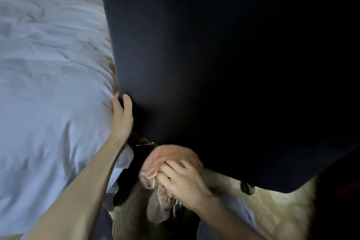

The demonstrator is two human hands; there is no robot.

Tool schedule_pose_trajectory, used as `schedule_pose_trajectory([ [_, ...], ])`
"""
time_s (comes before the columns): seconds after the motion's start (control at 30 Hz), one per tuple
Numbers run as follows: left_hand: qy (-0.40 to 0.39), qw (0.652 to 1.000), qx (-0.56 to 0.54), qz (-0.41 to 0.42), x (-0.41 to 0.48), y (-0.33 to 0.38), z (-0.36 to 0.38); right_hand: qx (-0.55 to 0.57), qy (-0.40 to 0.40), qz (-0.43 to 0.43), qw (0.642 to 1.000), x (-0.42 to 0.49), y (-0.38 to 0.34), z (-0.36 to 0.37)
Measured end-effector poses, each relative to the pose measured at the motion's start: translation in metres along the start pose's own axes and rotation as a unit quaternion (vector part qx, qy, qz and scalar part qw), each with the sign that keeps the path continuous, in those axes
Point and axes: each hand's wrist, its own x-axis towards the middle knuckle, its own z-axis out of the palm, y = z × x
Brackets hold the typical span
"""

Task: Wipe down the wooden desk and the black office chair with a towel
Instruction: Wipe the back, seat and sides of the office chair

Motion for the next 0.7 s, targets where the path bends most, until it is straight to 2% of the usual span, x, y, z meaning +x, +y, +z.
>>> schedule_pose_trajectory([
  [0.07, 0.03, 0.999, 0.018, -0.013, 0.003, -0.004, 0.009, -0.048, 0.14, 0.013, 0.989, -0.008, 0.018, -0.046],
  [0.13, 0.06, 0.996, 0.027, -0.055, 0.006, -0.005, 0.014, -0.128, 0.288, 0.07, 0.946, -0.013, 0.051, -0.107],
  [0.17, 0.069, 0.994, 0.012, -0.079, 0.006, -0.006, 0.014, -0.175, 0.32, 0.083, 0.927, -0.017, 0.07, -0.132],
  [0.23, 0.058, 0.984, -0.069, -0.152, 0.008, -0.008, 0.011, -0.215, 0.341, 0.09, 0.911, -0.02, 0.093, -0.157],
  [0.3, -0.015, 0.959, -0.172, -0.226, 0.009, -0.009, 0.009, -0.22, 0.33, 0.088, 0.914, -0.015, 0.09, -0.143],
  [0.4, -0.084, 0.948, -0.184, -0.245, 0.009, -0.008, 0.005, -0.173, 0.294, 0.149, 0.928, -0.002, 0.067, -0.096],
  [0.43, -0.086, 0.947, -0.177, -0.253, 0.008, -0.008, 0.004, -0.176, 0.238, 0.154, 0.943, 0.0, 0.061, -0.085],
  [0.5, -0.101, 0.941, -0.173, -0.272, 0.002, -0.01, 0.002, -0.217, 0.089, 0.089, 0.968, -0.004, 0.046, -0.062],
  [0.53, -0.118, 0.937, -0.173, -0.28, -0.002, -0.011, 0.002, -0.207, 0.021, 0.051, 0.977, -0.008, 0.038, -0.055],
  [0.6, -0.137, 0.926, -0.178, -0.304, -0.01, -0.01, 0.003, -0.174, -0.076, 0.035, 0.981, -0.013, 0.021, -0.055],
  [0.63, -0.147, 0.92, -0.178, -0.316, -0.013, -0.01, 0.003, -0.159, -0.081, 0.043, 0.983, -0.013, 0.015, -0.058],
  [0.7, -0.15, 0.916, -0.176, -0.328, -0.018, -0.012, 0.005, -0.167, -0.031, 0.064, 0.983, -0.011, 0.014, -0.077],
])
